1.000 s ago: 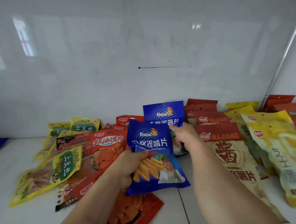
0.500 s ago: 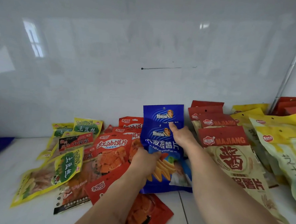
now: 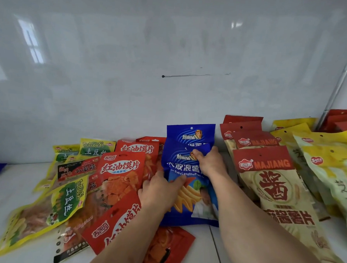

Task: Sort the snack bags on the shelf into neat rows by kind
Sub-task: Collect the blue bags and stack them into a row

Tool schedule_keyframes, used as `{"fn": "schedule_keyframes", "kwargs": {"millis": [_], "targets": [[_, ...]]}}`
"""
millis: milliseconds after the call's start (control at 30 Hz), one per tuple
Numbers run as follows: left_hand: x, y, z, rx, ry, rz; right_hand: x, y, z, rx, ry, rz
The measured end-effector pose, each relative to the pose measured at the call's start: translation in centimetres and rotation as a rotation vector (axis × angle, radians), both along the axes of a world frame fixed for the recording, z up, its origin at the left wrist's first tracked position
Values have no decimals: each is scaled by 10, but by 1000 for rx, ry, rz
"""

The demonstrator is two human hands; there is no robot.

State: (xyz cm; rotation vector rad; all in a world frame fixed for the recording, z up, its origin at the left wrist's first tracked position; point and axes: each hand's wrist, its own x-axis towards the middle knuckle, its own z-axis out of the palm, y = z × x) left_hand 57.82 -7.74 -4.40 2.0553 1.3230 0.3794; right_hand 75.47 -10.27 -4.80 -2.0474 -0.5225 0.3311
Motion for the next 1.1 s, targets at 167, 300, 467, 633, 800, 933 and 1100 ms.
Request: {"fn": "schedule_keyframes", "kwargs": {"millis": [167, 300, 467, 633, 800, 933, 1100], "targets": [[1, 6, -3, 25, 38, -11, -1, 3, 0, -31, -36, 17], [5, -3, -3, 71, 134, -95, 0, 3, 1, -44, -68, 0], [5, -13, 0, 70, 179, -154, -4, 1, 8, -63, -123, -39], [-2, 2, -1, 70, 65, -92, -17, -1, 20, -154, -361, -75], [-22, 15, 8, 242, -12, -13, -50, -8, 30, -272, -748, 45], [-48, 19, 17, 435, 18, 22, -84, 2, 32, -217, -981, 231], [-99, 38, 25, 604, 110, 66, -130, 21, 33, -162, -1080, 399]]}}
